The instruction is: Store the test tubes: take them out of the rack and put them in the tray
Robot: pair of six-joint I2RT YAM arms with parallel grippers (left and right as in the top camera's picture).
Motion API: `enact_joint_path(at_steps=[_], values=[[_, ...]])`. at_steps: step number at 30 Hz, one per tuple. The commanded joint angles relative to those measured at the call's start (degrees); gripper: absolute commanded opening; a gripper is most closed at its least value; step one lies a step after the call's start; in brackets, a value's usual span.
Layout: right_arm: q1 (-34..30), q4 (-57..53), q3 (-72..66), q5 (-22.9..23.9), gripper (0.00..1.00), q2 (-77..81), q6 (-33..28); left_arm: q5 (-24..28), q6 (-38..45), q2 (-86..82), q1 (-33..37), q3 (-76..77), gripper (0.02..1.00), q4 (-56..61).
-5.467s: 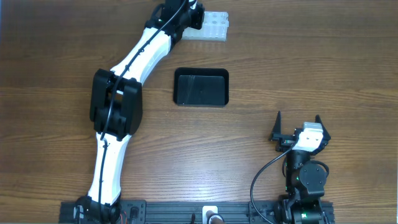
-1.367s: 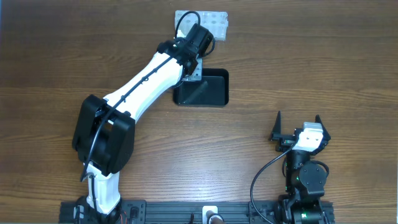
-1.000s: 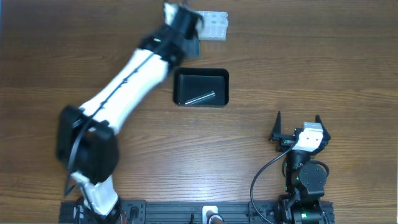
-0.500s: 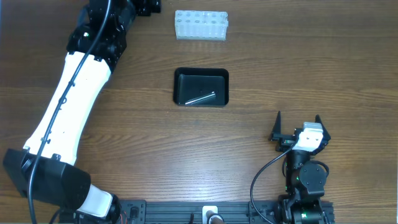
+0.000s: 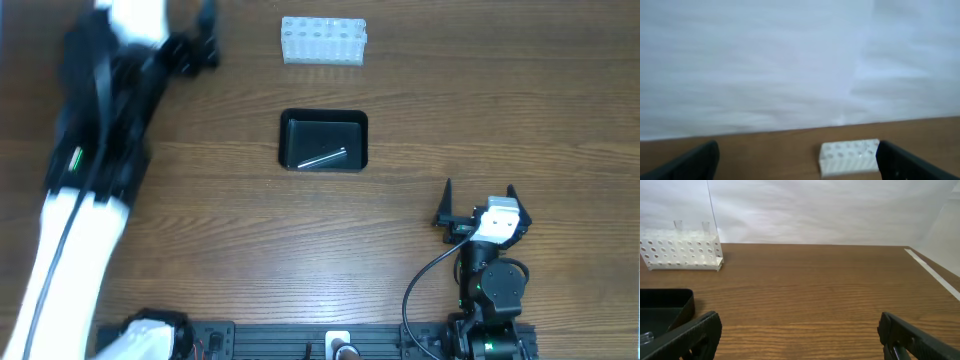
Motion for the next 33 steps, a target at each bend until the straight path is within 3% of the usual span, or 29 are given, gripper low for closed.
enact_joint_path(at_steps=[1, 12, 33], values=[[-0.4, 0.0, -0.5, 0.5, 0.991, -0.5, 0.2, 5.9, 0.8, -16.4, 5.1, -16.9, 1.0, 2.6], [-0.4, 0.0, -0.5, 0.5, 0.993, -0.5, 0.2, 7.3, 1.0, -54.4, 6.8, -46.7, 0.998, 1.9], [-0.4, 0.0, -0.5, 0.5, 0.991, -0.5, 0.2, 9.0, 0.8, -67.2, 7.6, -68.4, 0.998, 8.9]])
